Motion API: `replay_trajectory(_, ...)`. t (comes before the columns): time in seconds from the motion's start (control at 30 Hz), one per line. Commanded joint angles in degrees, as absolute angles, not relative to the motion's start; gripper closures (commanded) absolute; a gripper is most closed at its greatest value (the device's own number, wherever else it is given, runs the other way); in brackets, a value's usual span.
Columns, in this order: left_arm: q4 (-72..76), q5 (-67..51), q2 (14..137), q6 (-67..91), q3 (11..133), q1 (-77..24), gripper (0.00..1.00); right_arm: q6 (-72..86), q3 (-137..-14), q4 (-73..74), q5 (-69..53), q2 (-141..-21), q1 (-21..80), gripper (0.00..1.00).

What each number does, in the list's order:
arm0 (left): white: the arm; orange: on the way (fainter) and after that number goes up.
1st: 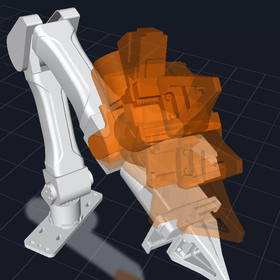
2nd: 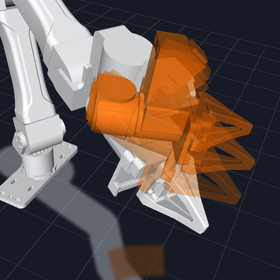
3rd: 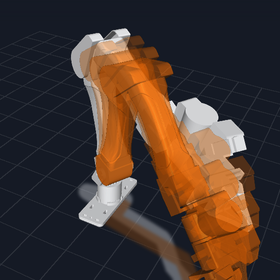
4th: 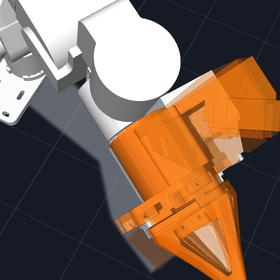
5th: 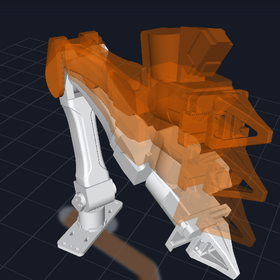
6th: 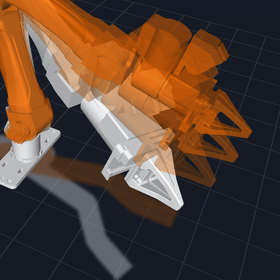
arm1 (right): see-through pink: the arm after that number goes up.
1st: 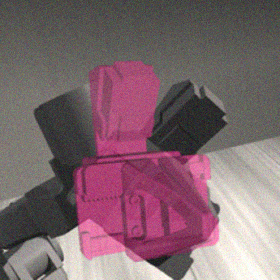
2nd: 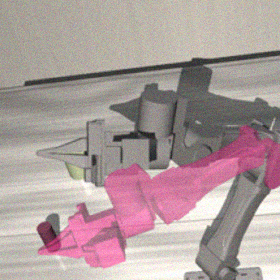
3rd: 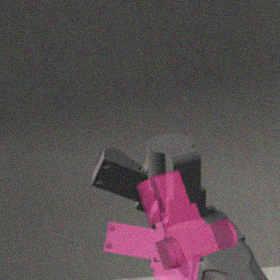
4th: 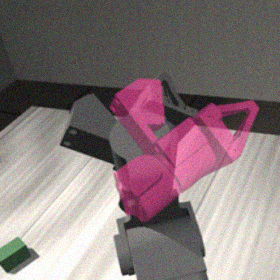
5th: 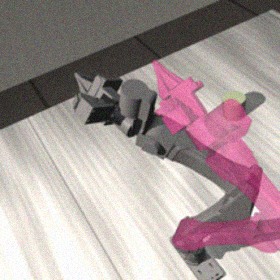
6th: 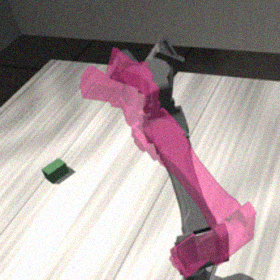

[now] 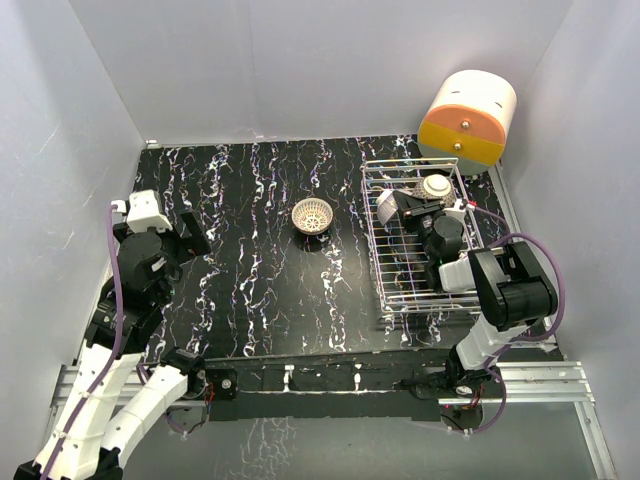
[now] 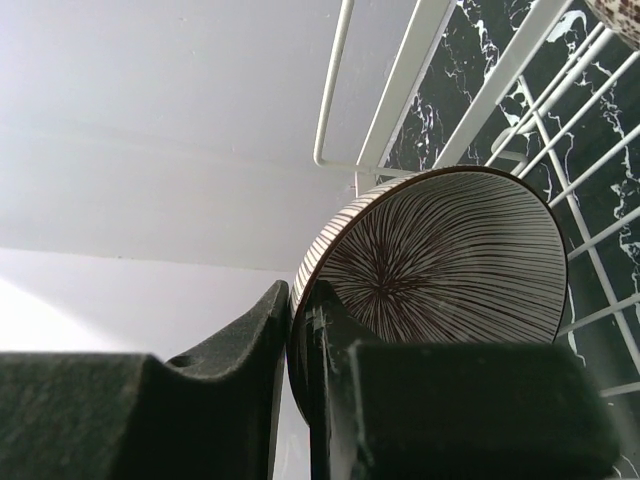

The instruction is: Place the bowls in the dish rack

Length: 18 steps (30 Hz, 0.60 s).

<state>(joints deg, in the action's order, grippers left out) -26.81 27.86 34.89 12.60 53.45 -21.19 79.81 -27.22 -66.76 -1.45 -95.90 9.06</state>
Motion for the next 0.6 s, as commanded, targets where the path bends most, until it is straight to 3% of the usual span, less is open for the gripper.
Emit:
replay_trajectory(0.0,-25.3,27.3,35.1,12.7,53.5,-21.4,0.03,80.7,-24.5,-66.7,1.9,-93.4,10.9,0.85)
replay_trajectory(0.57,-25.8,27.8,34.4,12.4,53.7,-21.4,0.03,83.0,-23.3,-61.8,4.3,-91.7,12.0,0.74)
